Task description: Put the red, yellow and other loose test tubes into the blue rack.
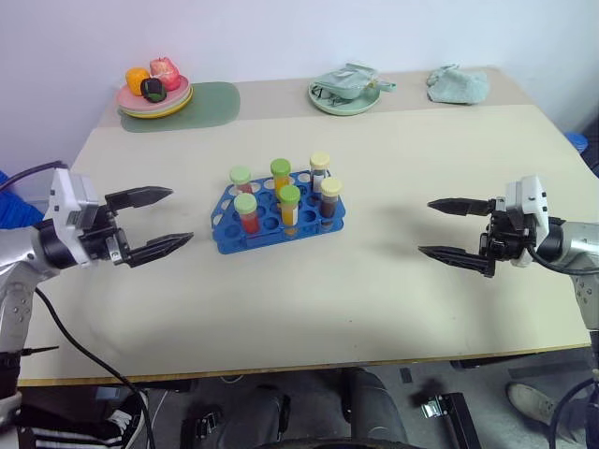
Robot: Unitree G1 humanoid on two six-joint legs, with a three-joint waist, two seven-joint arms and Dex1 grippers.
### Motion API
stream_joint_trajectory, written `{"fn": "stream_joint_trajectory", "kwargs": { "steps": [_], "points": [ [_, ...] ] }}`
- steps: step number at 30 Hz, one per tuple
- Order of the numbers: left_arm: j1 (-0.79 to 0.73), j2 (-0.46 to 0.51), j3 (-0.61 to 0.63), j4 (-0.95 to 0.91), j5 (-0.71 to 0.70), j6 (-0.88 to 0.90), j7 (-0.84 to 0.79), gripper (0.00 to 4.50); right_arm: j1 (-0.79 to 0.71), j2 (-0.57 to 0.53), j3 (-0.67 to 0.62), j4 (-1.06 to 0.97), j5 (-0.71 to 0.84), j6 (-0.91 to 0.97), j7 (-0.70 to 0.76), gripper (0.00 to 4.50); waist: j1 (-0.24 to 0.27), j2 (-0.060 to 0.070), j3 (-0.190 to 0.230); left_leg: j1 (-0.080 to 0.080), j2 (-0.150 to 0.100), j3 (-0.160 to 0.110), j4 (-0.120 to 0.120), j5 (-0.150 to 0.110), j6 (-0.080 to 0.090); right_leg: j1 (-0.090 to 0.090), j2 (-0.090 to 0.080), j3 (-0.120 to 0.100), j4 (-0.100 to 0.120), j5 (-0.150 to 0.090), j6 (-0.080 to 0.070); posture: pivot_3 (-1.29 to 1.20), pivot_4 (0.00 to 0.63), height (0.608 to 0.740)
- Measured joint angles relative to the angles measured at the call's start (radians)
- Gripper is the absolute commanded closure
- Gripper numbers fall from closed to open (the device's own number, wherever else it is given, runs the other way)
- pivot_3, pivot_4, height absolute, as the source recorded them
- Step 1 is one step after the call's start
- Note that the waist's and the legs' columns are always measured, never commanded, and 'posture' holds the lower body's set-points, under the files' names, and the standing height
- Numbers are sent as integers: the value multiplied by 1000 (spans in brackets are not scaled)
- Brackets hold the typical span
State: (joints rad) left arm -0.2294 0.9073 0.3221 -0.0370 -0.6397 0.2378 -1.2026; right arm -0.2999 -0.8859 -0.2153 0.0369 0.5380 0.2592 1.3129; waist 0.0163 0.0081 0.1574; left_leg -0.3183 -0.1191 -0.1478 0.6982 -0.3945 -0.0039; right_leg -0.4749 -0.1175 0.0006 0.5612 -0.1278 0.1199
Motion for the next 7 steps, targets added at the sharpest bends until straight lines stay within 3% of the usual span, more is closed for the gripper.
{"fn": "stream_joint_trajectory", "kwargs": {
  "steps": [7],
  "points": [
    [-50, -64, -43, 77, 44, -35, -14, 56, 11, 0, -15, -53, 7, 15, -43, 0, -6, 0, 0, 0, 0, 2, 0, -1, 1, -1, 0, 0, 0, 0, 0, 0, 150, 740]
  ]
}}
